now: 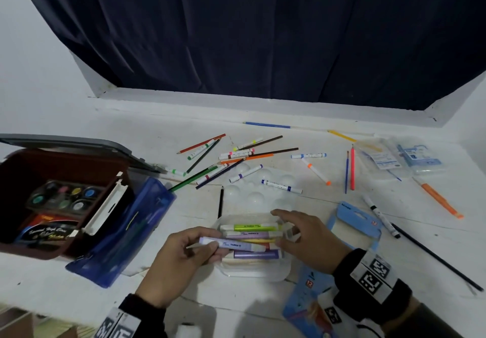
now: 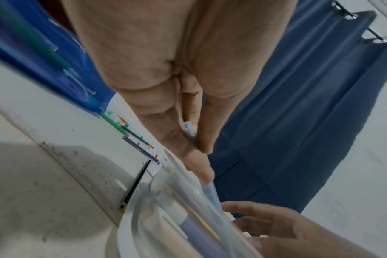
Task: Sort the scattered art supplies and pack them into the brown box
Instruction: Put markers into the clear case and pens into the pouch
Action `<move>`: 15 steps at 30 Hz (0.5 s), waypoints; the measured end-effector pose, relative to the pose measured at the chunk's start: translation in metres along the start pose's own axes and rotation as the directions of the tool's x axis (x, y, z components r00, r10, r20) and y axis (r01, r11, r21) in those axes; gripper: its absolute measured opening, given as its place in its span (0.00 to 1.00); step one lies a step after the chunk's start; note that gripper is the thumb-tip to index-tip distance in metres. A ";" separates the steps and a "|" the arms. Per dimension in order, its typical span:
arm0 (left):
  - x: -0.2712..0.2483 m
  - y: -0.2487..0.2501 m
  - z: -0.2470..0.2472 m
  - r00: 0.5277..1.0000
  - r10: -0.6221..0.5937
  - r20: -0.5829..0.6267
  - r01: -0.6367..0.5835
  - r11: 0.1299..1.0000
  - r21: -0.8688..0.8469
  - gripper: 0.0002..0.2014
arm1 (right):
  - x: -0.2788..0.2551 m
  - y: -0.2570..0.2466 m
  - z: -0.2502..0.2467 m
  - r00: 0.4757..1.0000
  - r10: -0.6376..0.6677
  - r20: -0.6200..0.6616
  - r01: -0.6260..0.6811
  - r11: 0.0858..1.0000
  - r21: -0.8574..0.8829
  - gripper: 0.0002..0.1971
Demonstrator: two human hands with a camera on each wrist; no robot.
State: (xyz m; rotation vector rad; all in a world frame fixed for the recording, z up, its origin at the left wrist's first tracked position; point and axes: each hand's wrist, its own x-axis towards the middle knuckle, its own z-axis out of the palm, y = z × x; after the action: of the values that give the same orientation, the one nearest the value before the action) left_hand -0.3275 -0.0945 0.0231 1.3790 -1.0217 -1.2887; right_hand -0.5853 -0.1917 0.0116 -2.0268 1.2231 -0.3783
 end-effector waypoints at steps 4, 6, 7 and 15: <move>0.004 0.000 -0.003 0.997 0.070 0.007 -0.071 0.991 0.114 0.08 | 0.001 0.001 -0.001 1.000 0.011 0.002 -0.011 1.000 0.029 0.29; 0.006 0.001 -0.005 0.995 0.104 -0.004 -0.102 0.983 0.153 0.08 | 0.001 0.002 -0.001 1.000 0.016 0.000 -0.016 0.999 0.036 0.29; 0.007 0.002 -0.006 0.994 0.113 -0.011 -0.110 0.981 0.159 0.07 | 0.001 0.003 -0.002 1.000 0.016 -0.001 -0.016 0.999 0.037 0.29; 0.014 -0.003 -0.017 0.963 0.264 0.054 -0.253 0.814 0.523 0.08 | 0.003 0.006 -0.005 1.000 0.005 0.001 -0.005 1.000 0.021 0.28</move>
State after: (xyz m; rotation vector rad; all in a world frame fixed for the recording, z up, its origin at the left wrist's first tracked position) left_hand -0.3097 -0.1059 0.0170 1.5778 -1.5705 -0.8122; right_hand -0.5905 -0.1978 0.0107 -2.0058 1.2187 -0.3860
